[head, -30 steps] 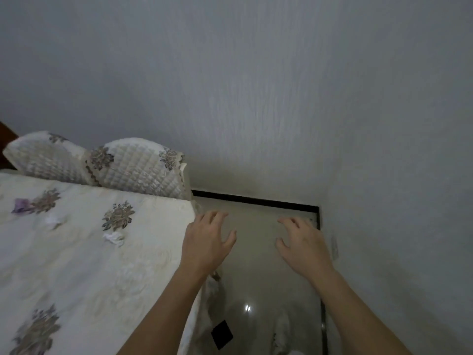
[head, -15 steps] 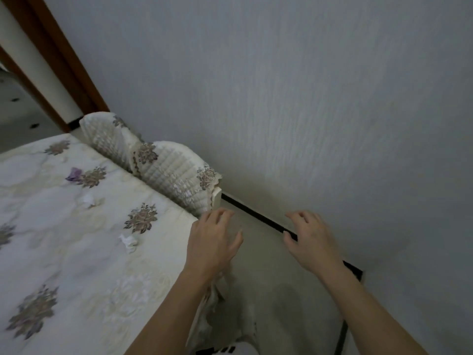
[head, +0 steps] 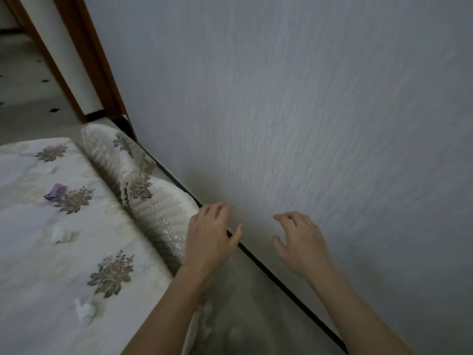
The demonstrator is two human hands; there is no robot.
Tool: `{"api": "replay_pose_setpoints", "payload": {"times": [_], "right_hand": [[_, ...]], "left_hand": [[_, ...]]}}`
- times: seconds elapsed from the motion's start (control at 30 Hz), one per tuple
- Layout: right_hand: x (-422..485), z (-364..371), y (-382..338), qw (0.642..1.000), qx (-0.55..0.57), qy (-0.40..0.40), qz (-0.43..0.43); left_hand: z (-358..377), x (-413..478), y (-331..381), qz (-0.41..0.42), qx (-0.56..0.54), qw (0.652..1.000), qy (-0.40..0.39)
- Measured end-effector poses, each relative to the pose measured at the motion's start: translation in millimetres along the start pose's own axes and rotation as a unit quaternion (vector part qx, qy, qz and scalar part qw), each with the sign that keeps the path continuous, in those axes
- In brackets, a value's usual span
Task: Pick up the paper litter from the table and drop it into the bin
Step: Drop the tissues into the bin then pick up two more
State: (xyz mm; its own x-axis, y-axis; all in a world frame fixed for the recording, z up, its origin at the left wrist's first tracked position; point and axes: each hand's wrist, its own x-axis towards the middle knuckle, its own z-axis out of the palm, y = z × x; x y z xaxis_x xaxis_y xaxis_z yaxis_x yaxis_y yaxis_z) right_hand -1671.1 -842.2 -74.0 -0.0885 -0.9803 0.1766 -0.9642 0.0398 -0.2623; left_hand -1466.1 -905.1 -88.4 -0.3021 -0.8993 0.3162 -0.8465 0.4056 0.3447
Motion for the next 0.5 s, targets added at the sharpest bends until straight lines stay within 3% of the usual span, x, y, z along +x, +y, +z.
{"api": "replay_pose_setpoints", "payload": {"times": [0.33,0.5], "right_hand": [[159,32,-18,0.995,0.026,-0.031,-0.092],[219,70,-60,0.977,0.047,-0.054,-0.201]], "left_hand": [[7,91,-65,-0.112,0.000,0.993,0.031],[6,89,-105,-0.207,0.018,0.976,0.063]]}}
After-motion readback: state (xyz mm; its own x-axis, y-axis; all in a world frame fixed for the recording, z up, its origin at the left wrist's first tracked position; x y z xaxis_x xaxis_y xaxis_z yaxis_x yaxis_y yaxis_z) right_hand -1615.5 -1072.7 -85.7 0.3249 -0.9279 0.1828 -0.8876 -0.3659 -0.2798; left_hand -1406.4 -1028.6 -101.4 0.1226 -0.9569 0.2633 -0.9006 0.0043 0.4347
